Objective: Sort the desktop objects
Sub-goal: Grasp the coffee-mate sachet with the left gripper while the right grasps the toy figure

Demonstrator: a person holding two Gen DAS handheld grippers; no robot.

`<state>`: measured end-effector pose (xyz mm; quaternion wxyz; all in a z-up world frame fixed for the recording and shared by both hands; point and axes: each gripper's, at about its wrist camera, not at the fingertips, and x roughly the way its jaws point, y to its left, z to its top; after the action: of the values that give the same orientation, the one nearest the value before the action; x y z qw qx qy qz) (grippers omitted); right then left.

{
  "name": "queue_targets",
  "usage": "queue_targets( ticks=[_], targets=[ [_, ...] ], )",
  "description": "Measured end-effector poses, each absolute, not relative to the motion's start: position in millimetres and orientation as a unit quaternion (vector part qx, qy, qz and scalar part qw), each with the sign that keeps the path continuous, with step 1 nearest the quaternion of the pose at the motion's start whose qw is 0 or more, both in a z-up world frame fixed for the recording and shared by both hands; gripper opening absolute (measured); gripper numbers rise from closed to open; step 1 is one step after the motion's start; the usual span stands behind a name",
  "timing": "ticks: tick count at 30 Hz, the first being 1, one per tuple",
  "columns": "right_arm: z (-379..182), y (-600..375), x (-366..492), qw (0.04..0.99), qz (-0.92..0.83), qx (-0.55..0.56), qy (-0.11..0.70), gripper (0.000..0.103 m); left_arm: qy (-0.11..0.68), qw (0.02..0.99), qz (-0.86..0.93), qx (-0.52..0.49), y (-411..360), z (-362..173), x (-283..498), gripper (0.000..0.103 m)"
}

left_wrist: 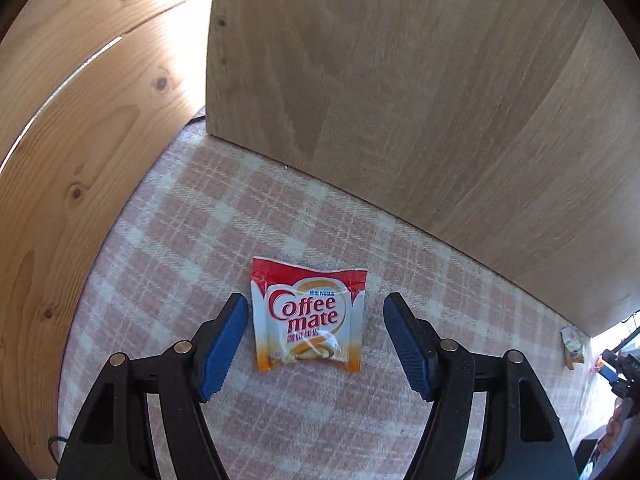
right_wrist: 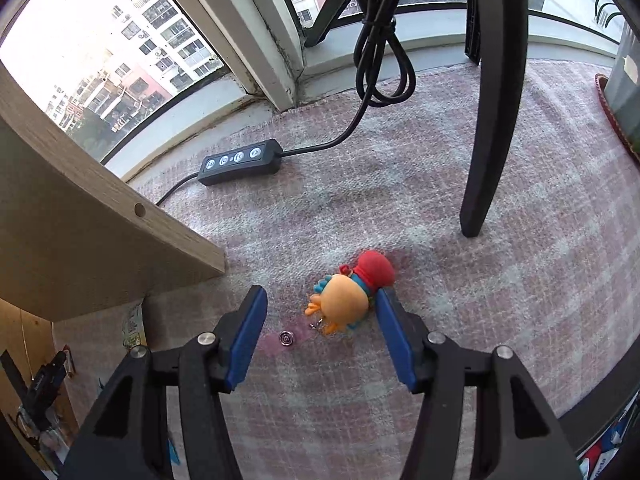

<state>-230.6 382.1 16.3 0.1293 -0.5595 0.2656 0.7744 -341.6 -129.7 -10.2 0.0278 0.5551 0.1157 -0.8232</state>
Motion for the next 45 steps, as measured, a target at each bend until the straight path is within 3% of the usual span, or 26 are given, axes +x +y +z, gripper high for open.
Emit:
queue_targets(
  ticks=[4,9,12,15,21,23,32,33,34,36,40,41,45],
  targets=[
    [18,390,-227,0.135,0.770,-0.553,0.287,0.056,0.080,0.037,-0.831,0.550,-112,-13,-353,0.068],
    [14,394,-231,0.154,0.768,-0.555,0.282,0.056,0.042,0.048,-0.841,0.537,-102,-16,-351,0.060],
    [17,388,-236,0.160,0.773,-0.557,0.260,0.056,0.040,0.046,-0.844,0.533,-101,-16,-351,0.059],
    [21,376,-240,0.158,0.779,-0.563,0.228,0.044,0.037,0.045,-0.845,0.531,-100,-16,-351,0.054],
    [28,363,-239,0.140,0.791,-0.561,0.200,0.043,0.049,0.040,-0.849,0.525,-103,-16,-350,0.049],
    [30,357,-236,0.131,0.793,-0.563,0.193,0.043,0.067,0.041,-0.848,0.524,-108,-15,-347,0.041],
    [39,346,-210,0.090,0.795,-0.560,0.213,0.042,0.073,0.028,-0.849,0.523,-106,-14,-322,0.039],
    [42,345,-206,0.087,0.797,-0.558,0.216,0.042,0.077,0.027,-0.849,0.522,-106,-13,-318,0.032],
    [46,344,-203,0.084,0.799,-0.555,0.217,0.042,0.077,0.026,-0.849,0.522,-105,-11,-314,0.011],
    [55,342,-196,0.076,0.802,-0.552,0.217,0.042,0.078,0.018,-0.846,0.527,-102,-10,-307,0.001],
    [66,341,-186,0.076,0.806,-0.549,0.206,0.042,0.063,0.020,-0.848,0.526,-99,-13,-298,0.003],
    [66,338,-182,0.076,0.806,-0.549,0.208,0.042,0.076,0.018,-0.846,0.528,-101,-13,-296,0.009],
    [66,327,-159,0.081,0.804,-0.550,0.211,0.042,0.107,0.007,-0.845,0.523,-104,-9,-288,0.051]
  ],
)
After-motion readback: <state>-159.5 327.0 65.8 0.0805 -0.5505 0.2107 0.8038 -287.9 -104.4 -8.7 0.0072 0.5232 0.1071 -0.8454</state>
